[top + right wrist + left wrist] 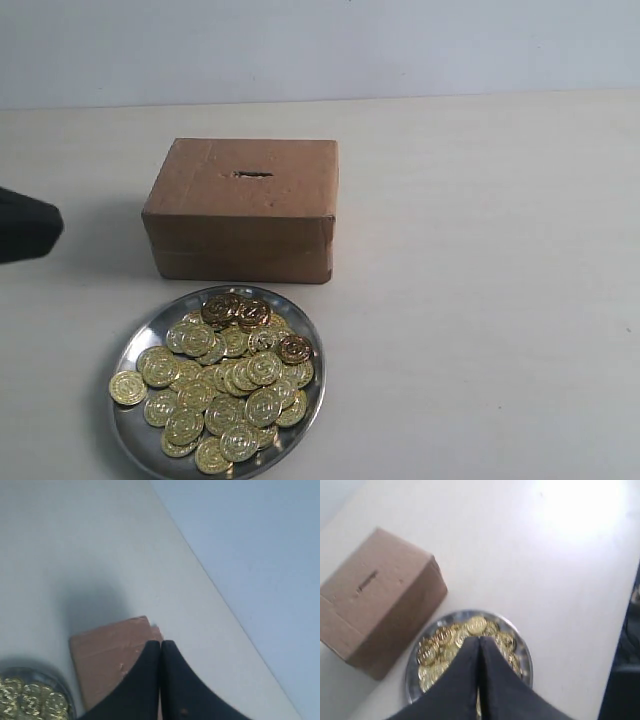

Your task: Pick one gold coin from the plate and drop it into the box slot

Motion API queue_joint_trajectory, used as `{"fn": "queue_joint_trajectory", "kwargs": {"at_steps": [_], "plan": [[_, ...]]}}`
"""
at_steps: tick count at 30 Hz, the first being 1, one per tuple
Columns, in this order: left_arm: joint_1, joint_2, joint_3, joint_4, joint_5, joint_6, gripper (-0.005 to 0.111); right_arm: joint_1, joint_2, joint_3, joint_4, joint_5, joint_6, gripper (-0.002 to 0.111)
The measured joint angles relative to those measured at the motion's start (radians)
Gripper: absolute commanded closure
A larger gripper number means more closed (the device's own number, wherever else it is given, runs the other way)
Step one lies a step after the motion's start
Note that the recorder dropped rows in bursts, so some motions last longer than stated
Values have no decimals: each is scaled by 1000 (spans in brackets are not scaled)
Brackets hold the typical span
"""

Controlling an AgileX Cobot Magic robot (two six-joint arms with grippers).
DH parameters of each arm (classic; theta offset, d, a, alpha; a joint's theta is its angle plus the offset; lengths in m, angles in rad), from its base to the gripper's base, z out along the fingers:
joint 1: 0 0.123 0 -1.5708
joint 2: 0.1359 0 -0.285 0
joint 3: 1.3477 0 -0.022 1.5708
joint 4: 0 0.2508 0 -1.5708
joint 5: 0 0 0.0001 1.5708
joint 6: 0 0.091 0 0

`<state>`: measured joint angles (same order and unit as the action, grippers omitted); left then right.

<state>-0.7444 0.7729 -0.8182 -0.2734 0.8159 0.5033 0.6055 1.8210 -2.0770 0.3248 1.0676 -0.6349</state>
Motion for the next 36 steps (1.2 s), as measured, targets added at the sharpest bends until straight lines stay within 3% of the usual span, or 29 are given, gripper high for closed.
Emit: {"fn": "queue_joint_trajectory", "kwargs": {"at_steps": [4,9,15,21,25,36], "plan": [[0,-128,89,-16,-144,-51,107,0,-120,19,95,43,9,108],[0,-253,217,-17,-256,-136,107,0,-273,184,190,19,17,108],[0,-365,343,-22,-352,-219,107,0,-507,661,255,-236,16,108],[0,-406,448,-24,-481,-318,107,0,-825,1223,504,-681,-84,108],[0,-411,542,-24,-637,-384,107,0,-1043,1534,641,-875,-165,108],[0,-411,807,-24,-958,-485,107,0,-1528,1931,696,-1043,-183,108]]}}
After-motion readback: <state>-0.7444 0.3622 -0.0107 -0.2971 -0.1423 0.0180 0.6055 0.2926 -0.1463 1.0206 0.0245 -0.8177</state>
